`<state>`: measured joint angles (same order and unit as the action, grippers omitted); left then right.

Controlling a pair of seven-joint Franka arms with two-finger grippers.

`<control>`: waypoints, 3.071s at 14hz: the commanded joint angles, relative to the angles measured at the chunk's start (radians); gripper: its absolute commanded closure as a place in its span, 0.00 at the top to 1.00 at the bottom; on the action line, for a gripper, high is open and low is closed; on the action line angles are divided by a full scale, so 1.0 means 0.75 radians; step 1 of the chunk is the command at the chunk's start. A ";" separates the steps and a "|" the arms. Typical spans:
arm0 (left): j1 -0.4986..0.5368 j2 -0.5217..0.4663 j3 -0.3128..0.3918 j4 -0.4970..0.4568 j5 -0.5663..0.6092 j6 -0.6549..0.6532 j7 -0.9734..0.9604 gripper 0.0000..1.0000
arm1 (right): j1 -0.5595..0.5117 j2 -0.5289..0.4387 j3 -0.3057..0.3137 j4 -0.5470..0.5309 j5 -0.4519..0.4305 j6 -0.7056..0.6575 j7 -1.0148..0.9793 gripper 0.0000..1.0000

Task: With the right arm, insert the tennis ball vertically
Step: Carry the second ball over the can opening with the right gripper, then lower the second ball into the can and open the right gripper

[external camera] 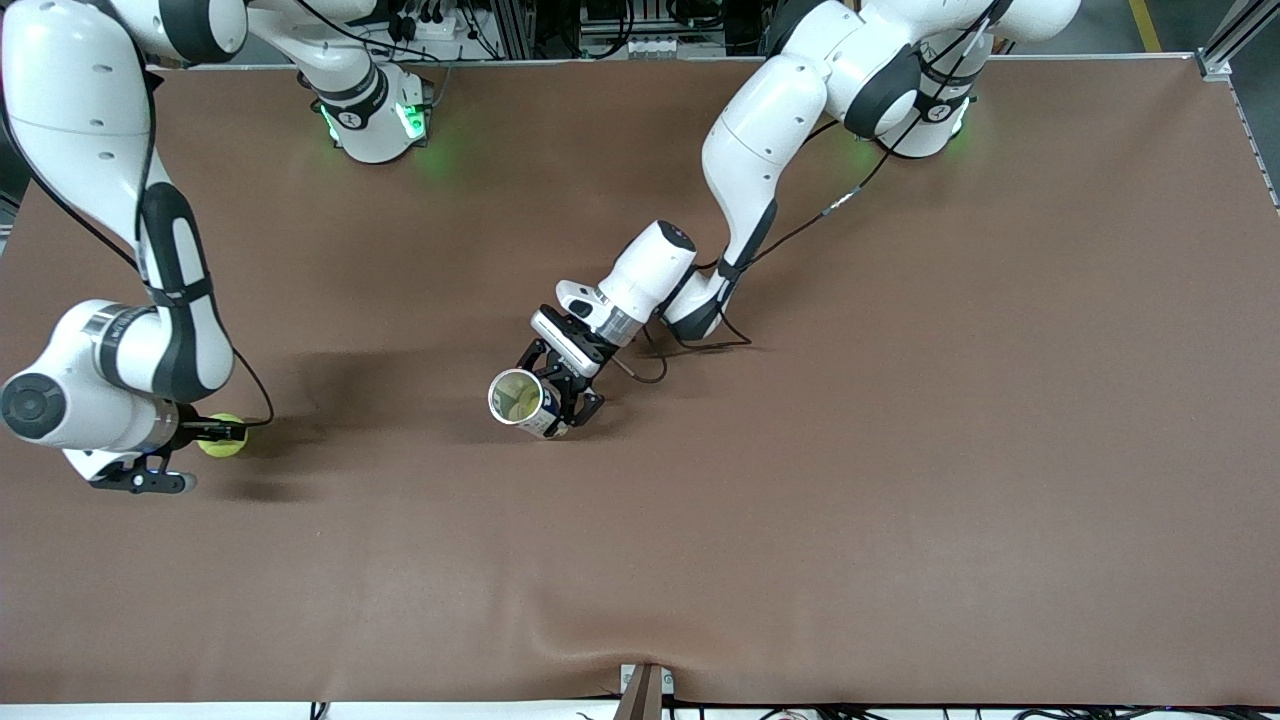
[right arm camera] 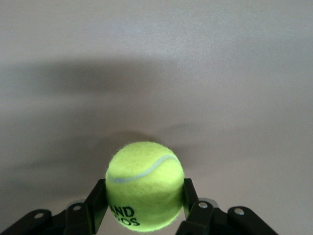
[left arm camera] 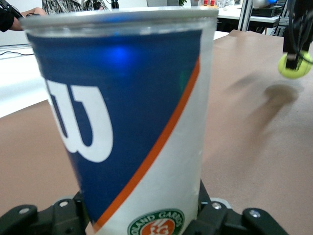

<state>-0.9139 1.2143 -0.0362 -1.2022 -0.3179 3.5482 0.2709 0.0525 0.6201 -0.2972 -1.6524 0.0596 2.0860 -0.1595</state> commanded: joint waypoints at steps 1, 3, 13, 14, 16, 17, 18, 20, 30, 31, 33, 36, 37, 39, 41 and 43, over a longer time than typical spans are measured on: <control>-0.007 0.007 0.005 0.020 -0.022 0.008 -0.005 0.80 | 0.024 -0.109 0.016 0.202 0.015 -0.361 0.096 0.00; -0.007 0.007 0.003 0.020 -0.024 0.008 -0.005 0.80 | 0.093 -0.152 0.016 0.286 0.015 -0.480 0.198 0.00; -0.005 0.005 0.003 0.020 -0.024 0.008 -0.005 0.81 | 0.392 -0.326 0.018 0.485 0.145 -0.773 0.733 0.00; -0.005 0.005 0.003 0.020 -0.024 0.008 -0.005 0.81 | 0.451 -0.326 0.018 0.487 0.143 -0.771 0.831 0.00; -0.005 0.005 0.003 0.020 -0.024 0.008 -0.005 0.81 | 0.559 -0.312 0.018 0.501 0.143 -0.736 1.020 0.00; -0.005 0.005 0.005 0.020 -0.024 0.008 -0.005 0.81 | 0.611 -0.307 0.016 0.506 0.141 -0.698 1.100 0.00; -0.003 0.005 0.005 0.020 -0.024 0.008 -0.005 0.81 | 0.658 -0.299 0.016 0.506 0.141 -0.655 1.185 0.00; -0.005 0.005 0.005 0.020 -0.024 0.008 -0.005 0.81 | 0.731 -0.256 0.018 0.504 0.148 -0.552 1.341 0.00; -0.001 0.003 0.003 0.026 -0.026 0.008 -0.005 0.81 | 0.873 -0.029 0.016 0.502 0.141 -0.278 1.593 0.00; -0.001 0.003 0.005 0.028 -0.026 0.008 -0.005 0.81 | 0.871 -0.029 0.016 0.502 0.141 -0.280 1.581 0.00; 0.002 0.005 0.007 0.028 -0.026 0.006 -0.005 0.81 | 0.869 -0.041 0.018 0.502 0.150 -0.304 1.569 0.00; 0.000 0.005 0.007 0.026 -0.026 0.006 -0.005 0.81 | 0.873 -0.039 0.018 0.504 0.152 -0.362 1.548 0.00; 0.002 0.005 0.007 0.026 -0.026 0.008 -0.005 0.81 | 0.875 -0.037 0.020 0.502 0.154 -0.362 1.548 0.00; 0.002 0.005 0.007 0.026 -0.026 0.006 -0.005 0.81 | 0.883 -0.035 0.032 0.502 0.152 -0.360 1.548 0.00; 0.002 0.003 0.007 0.026 -0.026 0.006 -0.005 0.81 | 0.883 -0.033 0.032 0.502 0.154 -0.358 1.569 0.99; 0.002 0.003 0.007 0.026 -0.026 0.006 -0.005 0.81 | 0.893 -0.033 0.034 0.502 0.146 -0.356 1.581 1.00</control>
<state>-0.9087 1.2144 -0.0350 -1.1988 -0.3192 3.5479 0.2679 0.7120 0.5893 -0.2660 -1.2938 0.1575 1.8308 1.0132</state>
